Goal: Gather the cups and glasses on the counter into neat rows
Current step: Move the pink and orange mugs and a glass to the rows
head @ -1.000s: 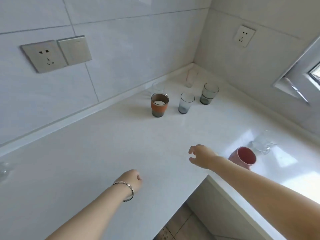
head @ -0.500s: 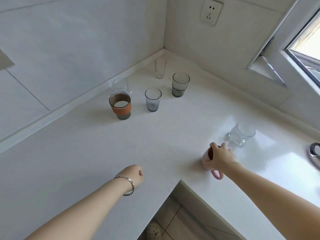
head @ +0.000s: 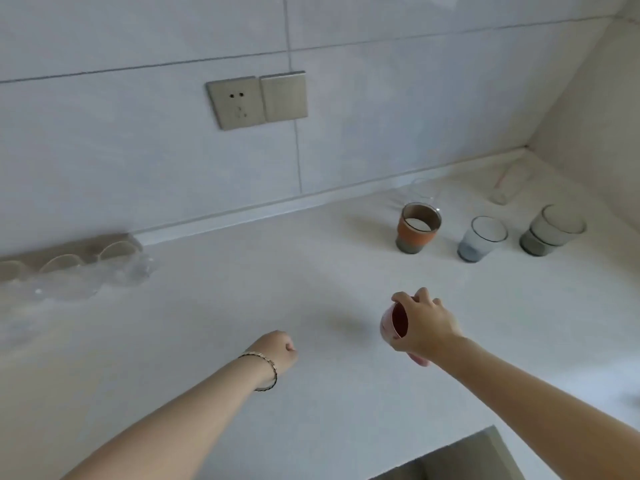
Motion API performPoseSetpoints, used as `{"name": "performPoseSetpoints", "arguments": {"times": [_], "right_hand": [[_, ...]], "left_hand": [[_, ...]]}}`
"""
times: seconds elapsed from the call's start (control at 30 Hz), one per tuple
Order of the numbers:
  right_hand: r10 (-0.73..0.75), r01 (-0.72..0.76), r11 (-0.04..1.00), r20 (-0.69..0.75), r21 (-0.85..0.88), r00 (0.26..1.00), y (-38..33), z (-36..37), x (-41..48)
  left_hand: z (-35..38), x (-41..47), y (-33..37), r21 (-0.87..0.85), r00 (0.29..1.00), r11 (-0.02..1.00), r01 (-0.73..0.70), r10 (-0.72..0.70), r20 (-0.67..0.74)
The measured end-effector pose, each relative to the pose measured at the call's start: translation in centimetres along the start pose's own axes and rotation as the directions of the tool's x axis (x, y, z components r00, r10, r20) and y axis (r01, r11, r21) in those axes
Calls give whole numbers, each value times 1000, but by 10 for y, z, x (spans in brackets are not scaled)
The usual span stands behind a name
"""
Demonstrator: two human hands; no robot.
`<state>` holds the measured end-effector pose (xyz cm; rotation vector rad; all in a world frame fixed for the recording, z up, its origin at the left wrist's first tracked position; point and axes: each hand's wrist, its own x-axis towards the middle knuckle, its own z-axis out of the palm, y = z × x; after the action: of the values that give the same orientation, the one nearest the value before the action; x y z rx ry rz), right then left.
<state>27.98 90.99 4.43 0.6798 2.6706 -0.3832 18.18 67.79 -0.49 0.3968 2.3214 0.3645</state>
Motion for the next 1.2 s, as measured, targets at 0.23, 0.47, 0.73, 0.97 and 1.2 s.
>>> {"name": "performPoseSetpoints", "arguments": {"times": [0.23,0.47,0.73,0.97,1.2], "right_hand": [[-309,310,949,35,-48,950,-201,18,13],[-363,366,931,108,-9,926,-404,75,5],[-439,450,888,117,-92,891,-551,104,25],[-409,429,887,145,-168,901,-602,129,49],[-411,425,899,137,-102,901,-600,136,50]], "left_hand": [[-50,-43,-171,-201,965,959,199,-227,-131],[-101,-91,-368,-236,920,914,331,-369,-136],[-134,-107,-486,-230,895,883,409,-437,-88],[-135,-96,-509,-269,908,880,391,-417,-46],[-146,-83,-496,-245,937,917,314,-341,-75]]}}
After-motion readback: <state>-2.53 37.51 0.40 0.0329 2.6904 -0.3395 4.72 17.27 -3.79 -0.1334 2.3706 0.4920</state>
